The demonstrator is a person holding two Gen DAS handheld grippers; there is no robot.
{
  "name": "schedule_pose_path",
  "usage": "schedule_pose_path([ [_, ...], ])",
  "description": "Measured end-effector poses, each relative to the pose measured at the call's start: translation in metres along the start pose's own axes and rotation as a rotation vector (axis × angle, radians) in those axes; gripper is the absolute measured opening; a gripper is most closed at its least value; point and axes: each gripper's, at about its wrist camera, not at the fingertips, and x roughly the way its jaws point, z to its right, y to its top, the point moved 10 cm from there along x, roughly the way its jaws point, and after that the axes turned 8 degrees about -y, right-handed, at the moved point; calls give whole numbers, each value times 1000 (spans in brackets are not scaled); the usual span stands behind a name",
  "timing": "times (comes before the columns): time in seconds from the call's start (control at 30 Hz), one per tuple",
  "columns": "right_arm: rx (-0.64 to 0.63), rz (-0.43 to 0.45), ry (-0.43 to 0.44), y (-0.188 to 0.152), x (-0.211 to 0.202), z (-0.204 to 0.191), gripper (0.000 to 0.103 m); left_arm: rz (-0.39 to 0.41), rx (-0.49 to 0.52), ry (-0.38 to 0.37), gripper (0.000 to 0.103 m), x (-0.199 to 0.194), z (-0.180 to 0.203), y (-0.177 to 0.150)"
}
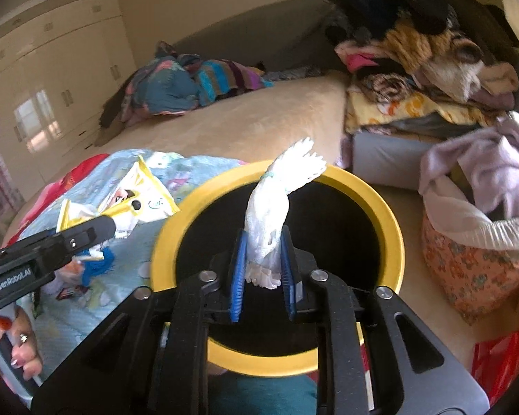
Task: Collect trash
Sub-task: 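Carry both held items over the yellow-rimmed bin and open both grippers, then move both tools back over the trash on the bed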
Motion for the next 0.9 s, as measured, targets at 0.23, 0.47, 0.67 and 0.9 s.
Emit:
schedule_pose_path([
  [0.23, 57, -10, -56, -3, 2, 18, 45, 41, -20, 4, 74, -4, -1, 7],
  [0.47, -7, 63, -64, 4, -10, 5, 55, 123, -19, 57, 91, -45, -11, 4],
  [0.67, -70, 114, -22, 9, -24, -22, 62, 181, -48, 118, 94, -80, -34, -2],
  [0.9, -127, 146, 31, 11, -39, -56, 70, 264, -74, 191, 94, -125, -63, 0],
])
